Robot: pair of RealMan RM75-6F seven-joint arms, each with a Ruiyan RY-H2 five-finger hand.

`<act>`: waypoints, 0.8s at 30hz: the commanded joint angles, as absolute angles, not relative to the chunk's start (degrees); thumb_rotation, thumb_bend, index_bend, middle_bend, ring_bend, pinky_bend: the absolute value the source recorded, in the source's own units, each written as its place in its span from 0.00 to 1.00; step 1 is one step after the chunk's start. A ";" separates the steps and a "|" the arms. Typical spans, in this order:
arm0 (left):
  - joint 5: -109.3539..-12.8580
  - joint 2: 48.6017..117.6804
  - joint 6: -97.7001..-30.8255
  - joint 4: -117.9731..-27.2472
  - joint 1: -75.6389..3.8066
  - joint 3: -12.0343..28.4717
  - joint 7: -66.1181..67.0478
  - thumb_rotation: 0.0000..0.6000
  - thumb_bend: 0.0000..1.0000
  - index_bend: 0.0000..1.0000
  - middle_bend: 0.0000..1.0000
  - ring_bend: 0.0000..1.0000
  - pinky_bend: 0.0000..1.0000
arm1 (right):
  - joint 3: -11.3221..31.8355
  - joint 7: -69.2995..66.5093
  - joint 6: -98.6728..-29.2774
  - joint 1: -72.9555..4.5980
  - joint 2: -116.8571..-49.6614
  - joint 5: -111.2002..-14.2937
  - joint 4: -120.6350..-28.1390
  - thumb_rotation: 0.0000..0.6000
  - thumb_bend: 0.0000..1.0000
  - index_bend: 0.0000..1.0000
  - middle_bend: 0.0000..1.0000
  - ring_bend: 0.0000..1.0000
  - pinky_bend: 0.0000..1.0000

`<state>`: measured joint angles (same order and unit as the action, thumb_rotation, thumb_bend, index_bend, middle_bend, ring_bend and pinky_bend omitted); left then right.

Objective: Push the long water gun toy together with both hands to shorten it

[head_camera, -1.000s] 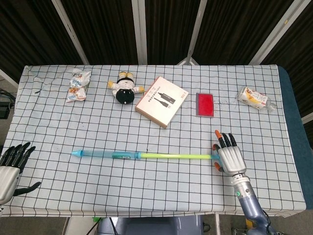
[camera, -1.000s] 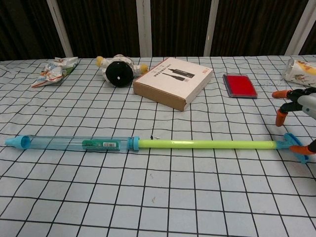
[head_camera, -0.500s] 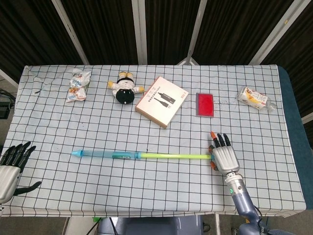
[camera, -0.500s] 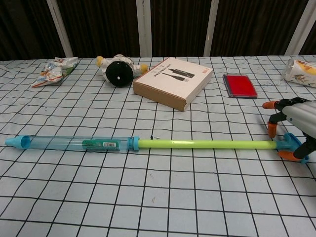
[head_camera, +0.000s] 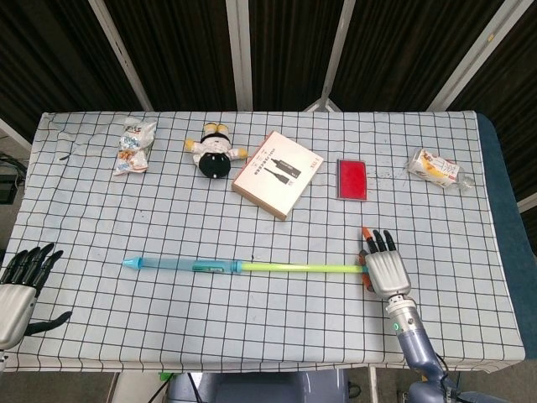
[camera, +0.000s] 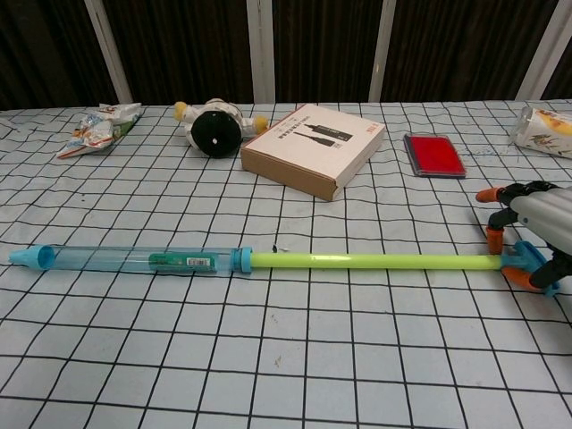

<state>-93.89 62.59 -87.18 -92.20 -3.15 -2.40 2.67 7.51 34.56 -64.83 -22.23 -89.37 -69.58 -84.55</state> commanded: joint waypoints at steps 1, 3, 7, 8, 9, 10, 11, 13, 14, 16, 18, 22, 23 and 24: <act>-93.98 62.58 -87.25 -92.23 -3.14 -2.43 2.70 1.00 0.12 0.01 0.00 0.00 0.00 | 7.43 34.88 -64.84 -22.36 -89.27 -69.19 -84.74 1.00 0.43 0.56 0.13 0.00 0.00; -94.12 62.59 -87.33 -92.24 -3.14 -2.45 2.78 1.00 0.12 0.01 0.00 0.00 0.00 | 7.50 34.91 -64.89 -22.46 -89.19 -68.92 -84.94 1.00 0.43 0.58 0.14 0.00 0.00; -94.26 62.61 -87.32 -92.51 -3.11 -2.55 3.36 1.00 0.12 0.01 0.00 0.00 0.00 | 7.29 34.77 -65.01 -22.59 -88.79 -68.89 -85.23 1.00 0.43 0.59 0.15 0.00 0.00; -94.26 62.60 -87.25 -92.62 -3.12 -2.56 3.72 1.00 0.12 0.01 0.00 0.00 0.00 | 7.29 34.59 -65.08 -22.62 -88.71 -68.95 -85.35 1.00 0.43 0.59 0.15 0.00 0.00; -94.28 62.59 -87.12 -92.77 -3.17 -2.58 4.14 1.00 0.12 0.02 0.00 0.00 0.00 | 7.32 34.40 -65.13 -22.66 -88.62 -69.00 -85.51 1.00 0.43 0.59 0.15 0.00 0.00; -94.28 62.56 -86.92 -92.99 -3.25 -2.60 4.62 1.00 0.12 0.02 0.00 0.00 0.00 | 7.34 34.24 -65.20 -22.70 -88.51 -69.05 -85.69 1.00 0.43 0.59 0.15 0.00 0.00; -94.33 62.49 -86.63 -93.30 -3.39 -2.63 5.17 1.00 0.12 0.03 0.00 0.00 0.00 | 7.31 34.08 -65.25 -22.73 -88.39 -69.13 -85.87 1.00 0.43 0.59 0.15 0.00 0.00; -94.44 62.18 -85.74 -94.30 -3.89 -2.64 6.63 1.00 0.12 0.04 0.00 0.00 0.00 | 7.26 33.78 -65.30 -22.83 -88.16 -69.31 -86.23 1.00 0.43 0.59 0.15 0.00 0.00; -94.35 61.97 -85.18 -95.06 -4.22 -2.55 7.37 1.00 0.12 0.05 0.00 0.00 0.00 | 7.22 33.65 -65.32 -22.86 -88.05 -69.38 -86.36 1.00 0.43 0.59 0.15 0.00 0.00; -93.56 61.35 -83.12 -97.62 -5.55 -1.86 9.62 1.00 0.12 0.10 0.00 0.00 0.00 | 7.09 33.30 -65.28 -22.93 -87.86 -69.45 -86.64 1.00 0.43 0.59 0.15 0.00 0.00; -92.37 60.87 -80.96 -99.90 -7.05 -0.86 12.25 1.00 0.13 0.16 0.00 0.00 0.00 | 6.93 33.01 -65.34 -22.94 -87.75 -69.59 -86.80 1.00 0.43 0.59 0.15 0.00 0.00; -89.31 60.84 -76.26 -103.90 -10.57 1.65 19.29 1.00 0.18 0.23 0.00 0.00 0.00 | 6.64 32.47 -65.50 -22.92 -87.53 -69.82 -87.27 1.00 0.43 0.59 0.15 0.00 0.00; -87.91 61.41 -74.52 -104.96 -12.01 2.72 21.95 1.00 0.20 0.25 0.00 0.00 0.00 | 6.56 32.29 -65.67 -22.92 -87.40 -70.03 -87.51 1.00 0.43 0.59 0.15 0.00 0.00; -86.86 61.90 -73.49 -105.55 -12.86 3.39 23.53 1.00 0.22 0.26 0.01 0.00 0.00 | 6.52 32.16 -65.75 -22.92 -87.30 -70.14 -87.65 1.00 0.43 0.59 0.15 0.00 0.00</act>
